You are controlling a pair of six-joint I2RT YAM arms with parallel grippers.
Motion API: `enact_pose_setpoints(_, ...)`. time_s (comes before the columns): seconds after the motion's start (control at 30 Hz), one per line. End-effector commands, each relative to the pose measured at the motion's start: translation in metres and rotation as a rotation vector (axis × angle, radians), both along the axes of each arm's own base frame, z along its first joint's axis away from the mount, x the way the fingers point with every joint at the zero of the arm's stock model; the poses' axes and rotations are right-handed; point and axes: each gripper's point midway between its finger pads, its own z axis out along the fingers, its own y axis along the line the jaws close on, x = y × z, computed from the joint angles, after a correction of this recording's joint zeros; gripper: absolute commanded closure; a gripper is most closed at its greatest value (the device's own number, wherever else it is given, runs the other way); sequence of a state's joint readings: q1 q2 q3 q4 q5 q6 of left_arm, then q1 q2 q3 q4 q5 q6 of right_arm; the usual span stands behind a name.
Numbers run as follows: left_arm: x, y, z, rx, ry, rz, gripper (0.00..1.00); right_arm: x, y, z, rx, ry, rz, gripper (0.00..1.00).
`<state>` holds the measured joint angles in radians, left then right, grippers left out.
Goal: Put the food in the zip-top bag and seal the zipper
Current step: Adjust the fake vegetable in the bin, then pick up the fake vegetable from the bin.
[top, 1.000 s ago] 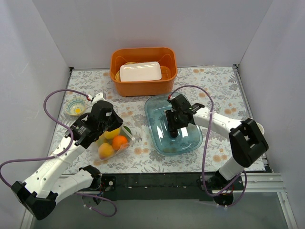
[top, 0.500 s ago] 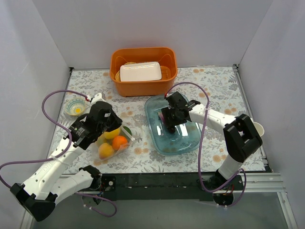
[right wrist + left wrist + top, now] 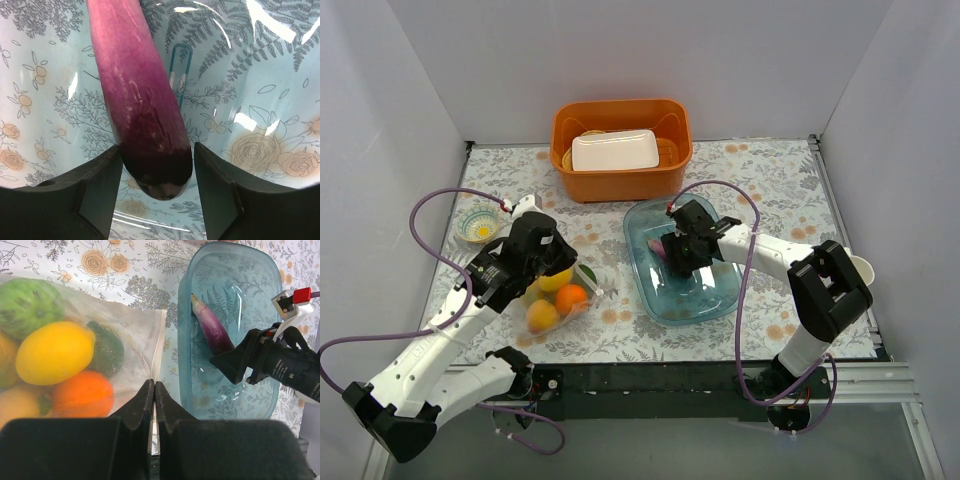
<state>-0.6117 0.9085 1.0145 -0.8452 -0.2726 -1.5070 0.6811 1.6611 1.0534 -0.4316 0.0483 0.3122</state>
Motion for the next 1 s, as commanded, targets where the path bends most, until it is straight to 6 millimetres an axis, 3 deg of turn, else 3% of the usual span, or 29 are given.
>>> enact_pose_setpoints(0.0,0.000,0.000,0.011,-0.017,-0.030,-0.002,1.00,0.011,0.014,0.024,0.074,-0.080,0.031,0.33)
enact_pose_setpoints(0.27,0.000,-0.001,0.009,-0.017,-0.025,-0.003,1.00,0.011,0.023,0.042,0.120,-0.123,0.118,0.31)
enact_pose_setpoints(0.57,0.000,-0.001,0.007,-0.016,-0.021,-0.004,1.00,-0.009,0.030,0.022,0.119,-0.053,0.171,0.32)
enact_pose_setpoints(0.97,0.000,-0.001,0.006,-0.014,-0.017,-0.002,1.00,-0.026,0.049,0.014,0.136,-0.024,0.247,0.37)
